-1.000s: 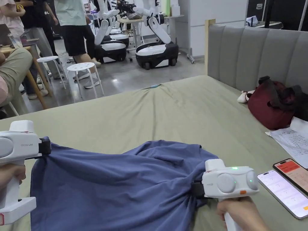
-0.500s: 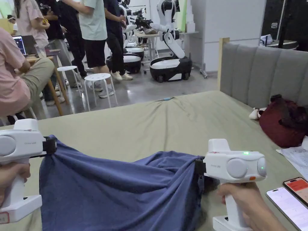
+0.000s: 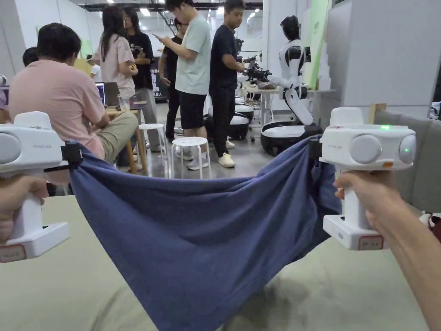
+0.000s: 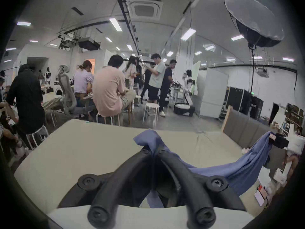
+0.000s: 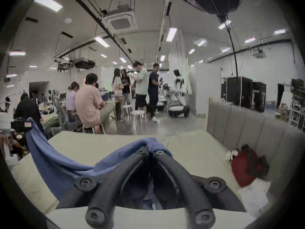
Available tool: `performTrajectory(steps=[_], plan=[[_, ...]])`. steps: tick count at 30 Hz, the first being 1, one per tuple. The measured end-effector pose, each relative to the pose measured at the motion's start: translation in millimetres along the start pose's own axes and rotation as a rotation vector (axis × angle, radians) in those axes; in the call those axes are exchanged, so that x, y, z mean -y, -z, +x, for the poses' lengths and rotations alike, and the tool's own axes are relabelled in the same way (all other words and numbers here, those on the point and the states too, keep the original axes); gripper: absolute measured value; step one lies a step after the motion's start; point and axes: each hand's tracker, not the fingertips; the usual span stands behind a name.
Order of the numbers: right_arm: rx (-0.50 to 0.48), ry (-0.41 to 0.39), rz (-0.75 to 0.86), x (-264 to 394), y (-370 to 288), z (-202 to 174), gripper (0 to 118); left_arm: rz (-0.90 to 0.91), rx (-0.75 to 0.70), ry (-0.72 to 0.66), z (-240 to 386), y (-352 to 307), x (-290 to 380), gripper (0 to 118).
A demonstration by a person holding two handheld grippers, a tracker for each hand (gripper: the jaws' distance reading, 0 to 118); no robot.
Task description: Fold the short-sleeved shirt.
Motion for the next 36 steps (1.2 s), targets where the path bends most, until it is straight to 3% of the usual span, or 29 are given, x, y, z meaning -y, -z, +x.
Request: performTrajectory(steps=[5,8,16,25,29,36], plan=[[0.006,0.003,0.058,-59,18,-2,3,0.063,-0.075,-0.027,-4,-4,-41,1],[0.079,-0.030,0.084,-82,23,0,3,0.081,-0.080,-0.039,-8,-3,-59,1],[0.073,-0.033,0.108,-86,22,9,3,0.120,-0.060,-0.037,-3,2,-64,1],[0.041,0.038,-0.054,32,44,13,3,-0.087,-0.027,-0.072,-7,40,43,1],[0.020,-0.023,-0.145,85,49,15,3,-0.157,-0.013,-0.089,-6,40,98,1],[-0.006,-0.100,-0.260,174,-31,24,3,-0.234,0.036,-0.069,-4,-36,186,1]])
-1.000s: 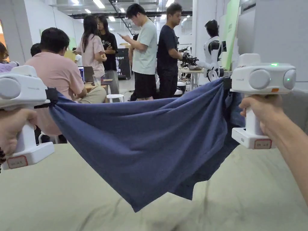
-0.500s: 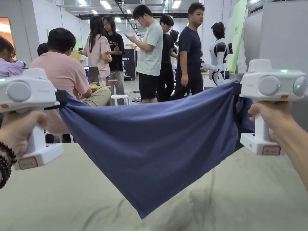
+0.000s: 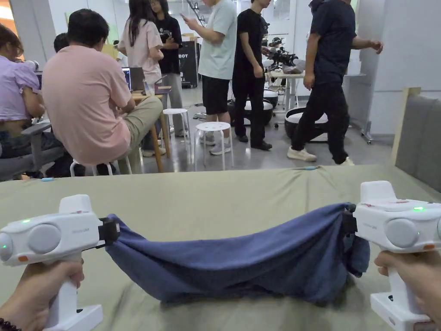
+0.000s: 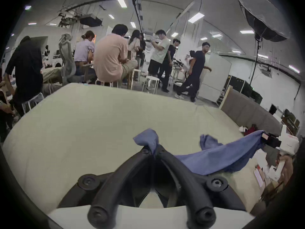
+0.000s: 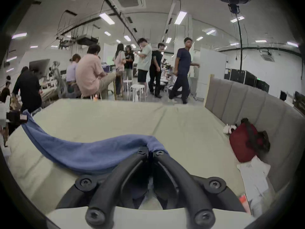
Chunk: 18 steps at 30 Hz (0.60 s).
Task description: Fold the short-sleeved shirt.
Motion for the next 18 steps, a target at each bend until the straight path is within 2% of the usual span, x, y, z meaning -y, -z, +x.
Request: performTrajectory(steps=[5,8,11,15,16,17,18], plan=[[-0.006,-0.041,-0.166,81,-22,-1,3,-0.125,0.016,0.031,-12,-34,79,1],[-0.009,-0.040,-0.274,112,-23,-2,3,-0.189,-0.013,0.020,-19,-40,110,1],[-0.011,-0.111,-0.402,121,-14,-2,3,-0.257,-0.001,0.010,-20,-38,128,1],[-0.023,-0.135,-0.450,125,-14,-2,4,-0.280,-0.018,0.052,-16,-32,138,2],[-0.029,-0.138,-0.456,127,-18,0,7,-0.284,-0.020,0.049,-16,-31,137,2],[-0.033,-0.138,-0.452,128,-21,-2,20,-0.285,-0.025,0.041,-16,-32,136,3],[-0.039,-0.139,-0.442,128,-25,-3,54,-0.274,-0.034,0.029,-15,-34,135,14]])
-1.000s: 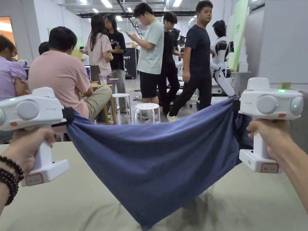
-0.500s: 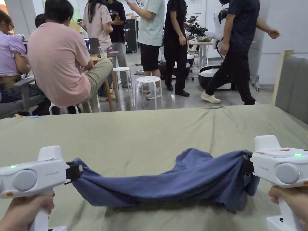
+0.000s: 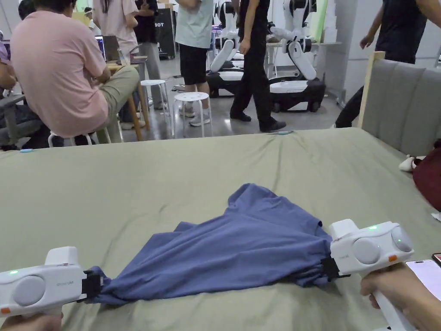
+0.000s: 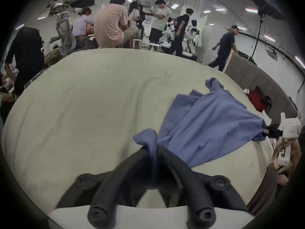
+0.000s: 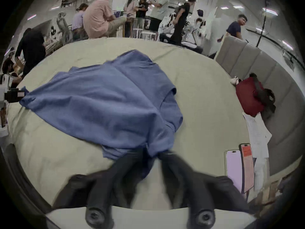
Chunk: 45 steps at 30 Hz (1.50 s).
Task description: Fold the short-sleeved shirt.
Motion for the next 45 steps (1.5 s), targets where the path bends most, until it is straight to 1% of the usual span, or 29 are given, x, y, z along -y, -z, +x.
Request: performTrajectory(steps=[1,2,3,4,5,6,7,8,9,10,11,12,13,16,19,20,21,22,23,24,25,26,27,28,32,35,37,39,45], plan=[[-0.004,0.000,0.017,2,-3,-2,86,0.015,-0.008,-0.010,1,-3,-2,33],[-0.009,0.002,0.033,4,-8,-2,113,0.043,-0.025,-0.015,1,-7,-4,65],[-0.023,0.005,0.042,5,-11,-3,118,0.070,-0.040,-0.014,2,-9,-6,104],[-0.057,0.016,0.084,7,-18,-5,113,0.096,-0.050,-0.005,3,-13,-8,118],[-0.058,0.011,0.112,5,-24,-6,106,0.128,-0.043,0.002,4,-21,-9,115],[-0.053,0.022,0.113,5,-28,-7,96,0.147,-0.046,0.019,6,-24,-13,107],[-0.044,0.036,0.118,4,-32,-9,84,0.143,-0.037,0.024,7,-28,-16,105],[-0.038,0.045,0.128,3,-36,-13,67,0.132,-0.045,0.019,7,-30,-18,98],[-0.040,0.047,0.142,2,-38,-15,37,0.128,-0.054,0.017,7,-33,-19,76],[-0.039,0.045,0.161,3,-39,-21,20,0.130,-0.057,0.015,8,-36,-20,45],[-0.033,0.042,0.174,2,-40,-25,9,0.133,-0.057,0.013,8,-38,-20,11],[-0.023,0.039,0.186,1,-41,-29,3,0.134,-0.062,0.010,6,-38,-19,0],[-0.010,0.035,0.196,0,-42,-31,0,0.134,-0.072,0.005,6,-39,-18,0],[0.048,0.043,0.265,-1,-47,-38,0,0.130,-0.076,-0.015,-2,-39,-15,0],[0.035,0.046,0.272,-5,-52,-40,0,0.116,-0.085,-0.025,-7,-35,-10,1],[0.023,0.046,0.273,-6,-53,-40,0,0.095,-0.082,-0.019,-10,-31,-8,11],[0.012,0.041,0.269,-7,-53,-40,0,0.063,-0.076,-0.014,-12,-27,-6,37],[0.009,0.032,0.266,-8,-54,-41,0,0.037,-0.071,-0.012,-14,-22,-4,68],[0.010,0.023,0.266,-8,-54,-43,0,0.010,-0.085,-0.006,-14,-15,-1,95],[0.011,0.017,0.267,-8,-54,-44,0,0.011,-0.101,-0.003,-15,-9,2,118],[0.010,0.014,0.266,-8,-54,-45,0,0.023,-0.106,0.004,-16,-5,6,118],[0.005,0.014,0.266,-8,-53,-45,0,0.028,-0.117,0.016,-16,-1,7,114],[-0.001,0.016,0.266,-8,-52,-45,0,0.019,-0.111,0.016,-17,5,8,105],[-0.005,0.018,0.264,-8,-52,-45,0,-0.004,-0.116,0.011,-19,11,9,100],[-0.011,0.014,0.261,-9,-50,-46,0,-0.052,-0.120,-0.036,-25,31,12,98],[-0.018,0.016,0.261,-9,-50,-45,0,-0.067,-0.104,-0.051,-27,37,13,66],[-0.017,0.017,0.261,-9,-50,-45,0,-0.057,-0.136,-0.009,-24,33,13,43],[-0.016,0.015,0.259,-11,-47,-43,0,-0.057,-0.082,0.003,-22,26,9,5],[-0.021,0.003,0.262,-27,-43,-38,0,0.036,-0.028,-0.001,-11,-1,-13,5]])
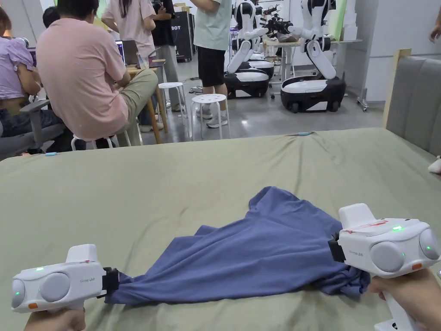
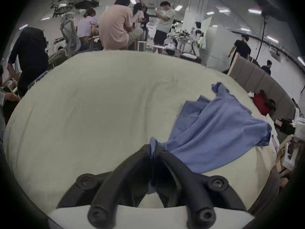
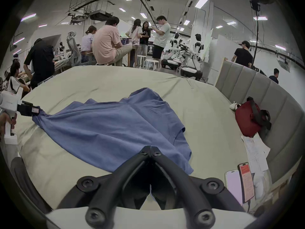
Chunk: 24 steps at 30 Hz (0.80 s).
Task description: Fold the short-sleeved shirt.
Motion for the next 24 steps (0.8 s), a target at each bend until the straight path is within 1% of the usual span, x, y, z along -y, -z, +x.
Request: performTrajectory(steps=[3,8,11,13,14,16,17,18,20,22,24], plan=[[-0.002,-0.007,0.014,-15,7,5,0,0.039,0.012,0.029,8,-5,-19,5],[-0.019,-0.021,0.024,-46,32,16,0,0.072,0.061,0.022,19,4,-43,5],[-0.016,-0.058,0.012,-74,59,27,0,0.077,0.077,0.038,26,19,-49,5],[-0.053,-0.099,-0.017,-97,79,38,1,0.079,0.077,0.044,29,30,-50,5],[-0.091,-0.106,-0.030,-108,91,43,8,0.077,0.076,0.050,30,36,-51,5],[-0.178,-0.066,-0.062,-131,121,56,66,0.070,0.073,0.055,32,47,-50,5],[-0.213,-0.054,-0.088,-142,141,66,87,0.060,0.075,0.054,31,53,-49,5],[-0.230,-0.058,-0.107,-149,157,72,96,0.057,0.079,0.052,30,57,-48,5],[-0.192,-0.091,-0.144,-162,196,78,95,0.050,0.084,0.045,30,66,-44,5],[-0.104,-0.145,-0.170,-165,225,77,95,0.049,0.082,0.031,26,74,-41,5],[-0.073,-0.158,-0.216,-163,259,79,95,0.050,0.078,0.000,23,81,-39,5]])
